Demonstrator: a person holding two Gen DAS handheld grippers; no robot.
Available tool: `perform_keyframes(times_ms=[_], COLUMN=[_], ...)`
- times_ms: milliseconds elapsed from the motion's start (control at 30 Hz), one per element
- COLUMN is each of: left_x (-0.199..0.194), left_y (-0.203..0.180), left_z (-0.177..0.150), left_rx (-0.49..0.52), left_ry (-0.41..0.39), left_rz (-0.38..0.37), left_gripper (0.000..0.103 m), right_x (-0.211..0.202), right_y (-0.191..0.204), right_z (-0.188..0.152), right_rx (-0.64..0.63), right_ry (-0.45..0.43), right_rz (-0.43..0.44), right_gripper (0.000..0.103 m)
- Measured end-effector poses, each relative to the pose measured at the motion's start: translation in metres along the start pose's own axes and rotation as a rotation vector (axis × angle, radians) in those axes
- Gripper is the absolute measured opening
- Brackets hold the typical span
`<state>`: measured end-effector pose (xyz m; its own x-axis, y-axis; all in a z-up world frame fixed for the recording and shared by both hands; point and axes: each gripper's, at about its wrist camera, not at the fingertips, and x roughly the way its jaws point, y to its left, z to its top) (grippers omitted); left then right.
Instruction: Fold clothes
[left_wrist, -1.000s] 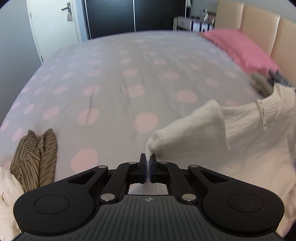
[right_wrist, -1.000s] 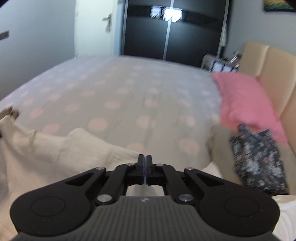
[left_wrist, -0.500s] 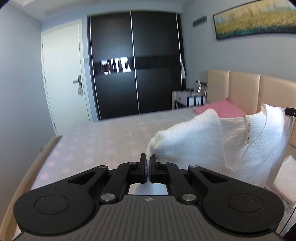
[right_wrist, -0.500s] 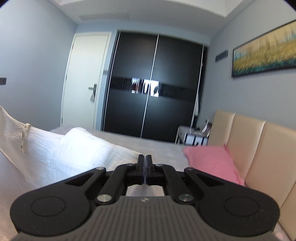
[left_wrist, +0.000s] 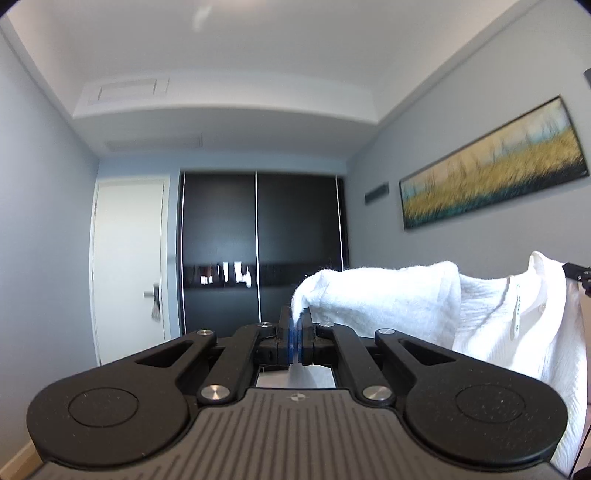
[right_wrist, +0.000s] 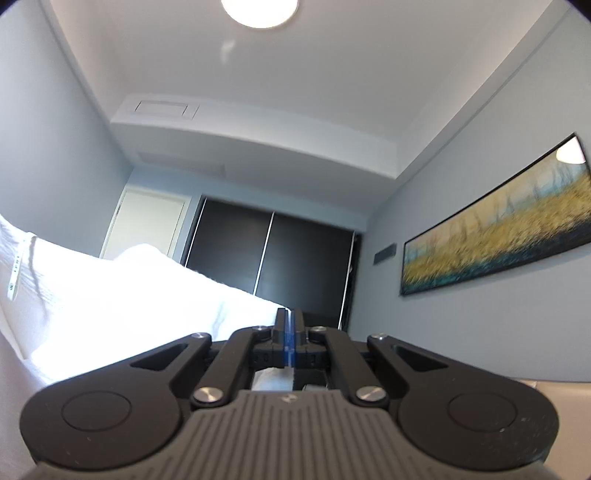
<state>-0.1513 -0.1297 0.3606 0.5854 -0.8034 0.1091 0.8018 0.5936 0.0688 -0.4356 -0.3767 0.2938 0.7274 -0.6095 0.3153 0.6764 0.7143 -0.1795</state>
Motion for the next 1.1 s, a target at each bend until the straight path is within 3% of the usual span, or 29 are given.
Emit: perform_keyframes(times_ms=[200,400,633,867,1100], left_x=[-0.033,-0.024,0.053,0.159,0.246], left_y=[-0.017,-0.024,-0.007,0.019,0.054], left_z=[0.030,0.034,-0.014,-0.103,-0.183], left_rx=[0.033,0.063,0.066,0.071,0.113], left_ry=[-0.131,-0.112,0.112,0.362,0.517], left_rz=[0.005,0.020,0.050,0.089,0.117], left_gripper=[0.000,0.000,0.000,0.001,0.001], right_x=[-0.027,-0.015,0.042,0.127,0.217], right_y=[-0.008,-0.005,0.015,0.053,0.097], right_z=[0.027,0.024,-0.026,-0.115,-0.194], right_rx=[0.032,0.047,0.034,0.019,-0.007], right_ry=[-0.101,-0.092,0.080,0.316,0.478], right_rz=[-0.040,-0.035,0.009,0.057,0.073], right_gripper=[0.001,0.001,0.001,0.001,0.001])
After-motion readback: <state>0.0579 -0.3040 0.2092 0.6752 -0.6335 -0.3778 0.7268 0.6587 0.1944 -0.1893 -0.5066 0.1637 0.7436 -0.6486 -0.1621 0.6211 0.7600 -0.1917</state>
